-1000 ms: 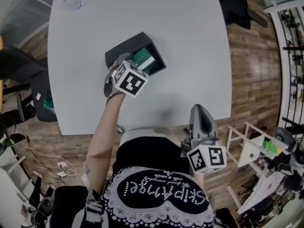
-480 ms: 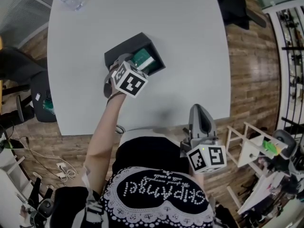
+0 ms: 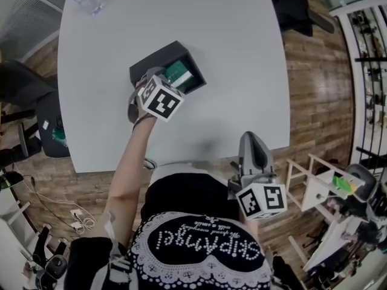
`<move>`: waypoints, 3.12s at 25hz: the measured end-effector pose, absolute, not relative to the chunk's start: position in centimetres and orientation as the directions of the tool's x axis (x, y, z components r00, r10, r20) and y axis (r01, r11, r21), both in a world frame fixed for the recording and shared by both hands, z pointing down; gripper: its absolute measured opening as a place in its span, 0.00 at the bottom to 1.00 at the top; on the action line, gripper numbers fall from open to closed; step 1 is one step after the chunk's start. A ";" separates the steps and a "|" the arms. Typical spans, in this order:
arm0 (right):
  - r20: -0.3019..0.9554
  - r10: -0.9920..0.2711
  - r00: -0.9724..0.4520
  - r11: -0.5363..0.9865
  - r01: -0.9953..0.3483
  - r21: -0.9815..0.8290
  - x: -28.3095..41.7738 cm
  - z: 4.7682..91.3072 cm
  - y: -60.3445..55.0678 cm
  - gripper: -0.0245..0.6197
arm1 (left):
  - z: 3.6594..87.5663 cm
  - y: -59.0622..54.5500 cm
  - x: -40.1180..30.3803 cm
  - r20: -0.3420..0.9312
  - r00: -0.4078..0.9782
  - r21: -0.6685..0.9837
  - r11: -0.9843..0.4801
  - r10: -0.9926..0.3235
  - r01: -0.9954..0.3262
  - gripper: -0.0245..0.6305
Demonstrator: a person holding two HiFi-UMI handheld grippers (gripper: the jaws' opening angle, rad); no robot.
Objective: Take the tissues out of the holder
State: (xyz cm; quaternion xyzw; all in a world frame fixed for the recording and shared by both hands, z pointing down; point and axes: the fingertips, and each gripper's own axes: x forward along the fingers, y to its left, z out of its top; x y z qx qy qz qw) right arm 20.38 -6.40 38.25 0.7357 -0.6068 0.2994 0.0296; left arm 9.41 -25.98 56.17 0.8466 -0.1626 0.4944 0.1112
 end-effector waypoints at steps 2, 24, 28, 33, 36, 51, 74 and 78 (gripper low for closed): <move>0.477 -0.875 0.087 -0.264 -0.911 -0.318 20.5 38.3 -6.1 0.09 | 55.9 -25.9 9.5 0.870 0.463 0.023 -0.923 -0.171 -0.385 0.56; 0.434 -0.898 0.070 -0.222 -0.924 -0.310 19.8 37.1 -5.7 0.09 | 43.4 -27.0 9.1 0.675 0.654 -0.025 -0.896 -0.341 -0.442 0.56; 0.420 -0.905 0.065 -0.208 -0.929 -0.305 19.2 36.7 -5.7 0.09 | 40.3 -27.3 8.2 0.601 0.688 -0.055 -0.879 -0.408 -0.473 0.56; 0.402 -0.914 0.053 -0.184 -0.937 -0.296 18.6 36.2 -5.4 0.09 | 36.3 -26.7 6.8 0.501 0.718 -0.097 -0.856 -0.483 -0.508 0.56; 0.384 -0.922 0.037 -0.158 -0.944 -0.289 18.0 35.7 -5.3 0.09 | 33.2 -25.9 5.6 0.393 0.746 -0.082 -0.829 -0.538 -0.554 0.56; 0.276 -0.959 -0.065 -0.008 -0.967 -0.255 15.8 31.8 -7.3 0.09 | 22.2 -18.4 -5.1 0.047 0.657 -0.007 -0.658 -0.753 -0.753 0.56; 0.227 -0.971 -0.079 0.020 -0.968 -0.250 15.7 29.9 -7.0 0.09 | 27.2 -11.1 -11.8 0.109 0.536 0.079 -0.530 -0.837 -0.844 0.56; 0.237 -0.969 -0.067 0.008 -0.970 -0.244 16.0 30.2 -6.8 0.09 | 28.7 -10.8 -11.4 0.148 0.545 0.112 -0.533 -0.825 -0.839 0.56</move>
